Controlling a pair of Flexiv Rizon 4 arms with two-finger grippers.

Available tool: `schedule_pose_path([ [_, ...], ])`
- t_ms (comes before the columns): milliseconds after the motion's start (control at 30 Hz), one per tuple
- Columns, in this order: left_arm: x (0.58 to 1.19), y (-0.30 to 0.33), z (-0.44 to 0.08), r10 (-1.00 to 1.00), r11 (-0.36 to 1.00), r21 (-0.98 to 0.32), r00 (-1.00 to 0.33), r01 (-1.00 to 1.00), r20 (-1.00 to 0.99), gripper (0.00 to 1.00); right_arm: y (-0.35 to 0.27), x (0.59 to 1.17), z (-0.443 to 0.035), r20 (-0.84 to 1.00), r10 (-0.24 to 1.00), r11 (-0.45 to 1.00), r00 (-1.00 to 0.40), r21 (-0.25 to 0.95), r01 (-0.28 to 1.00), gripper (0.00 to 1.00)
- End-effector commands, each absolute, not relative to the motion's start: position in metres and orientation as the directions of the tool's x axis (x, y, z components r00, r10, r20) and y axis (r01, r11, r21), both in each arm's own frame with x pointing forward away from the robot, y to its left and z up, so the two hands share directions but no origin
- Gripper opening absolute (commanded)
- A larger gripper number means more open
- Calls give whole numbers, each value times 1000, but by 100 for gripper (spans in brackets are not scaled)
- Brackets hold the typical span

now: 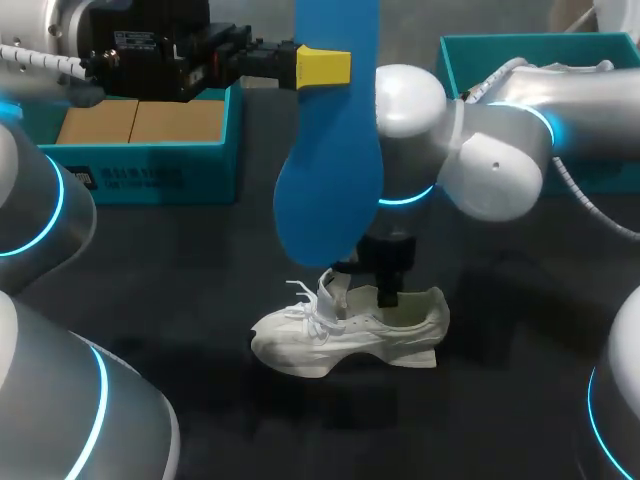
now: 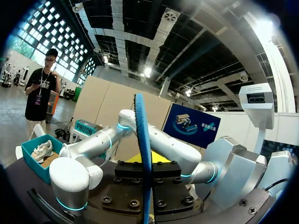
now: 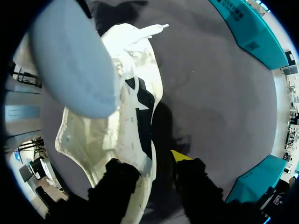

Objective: Take the shoe out of the shoebox, open the shoe tongue, remove and reinsert the insole, then place the shoe into the shoebox

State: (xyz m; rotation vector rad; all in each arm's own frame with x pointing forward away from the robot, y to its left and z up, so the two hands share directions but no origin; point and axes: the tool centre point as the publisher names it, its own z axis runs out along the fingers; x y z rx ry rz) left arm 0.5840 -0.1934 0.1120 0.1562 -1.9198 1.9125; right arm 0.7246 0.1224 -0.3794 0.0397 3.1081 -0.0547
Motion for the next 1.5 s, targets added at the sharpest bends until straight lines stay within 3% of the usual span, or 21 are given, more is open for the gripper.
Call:
schedule_pose_path([
  [33,584,-193,111,215,46,-928,-904,-369,370,0,125,722,-384,-26,28,999,-999,-41,29,11],
  [67,584,-193,111,215,46,-928,-904,-369,370,0,125,722,-385,-25,28,999,-999,-41,29,0],
  [833,584,-193,111,215,46,-928,-904,-369,370,0,115,710,-323,25,29,997,-999,-68,28,0],
  [1367,584,-193,111,215,46,-928,-904,-369,370,0,115,710,-323,25,29,997,-999,-68,28,0],
  [1500,584,-193,111,215,46,-928,-904,-369,370,0,116,710,-311,64,205,978,-977,25,207,0],
])
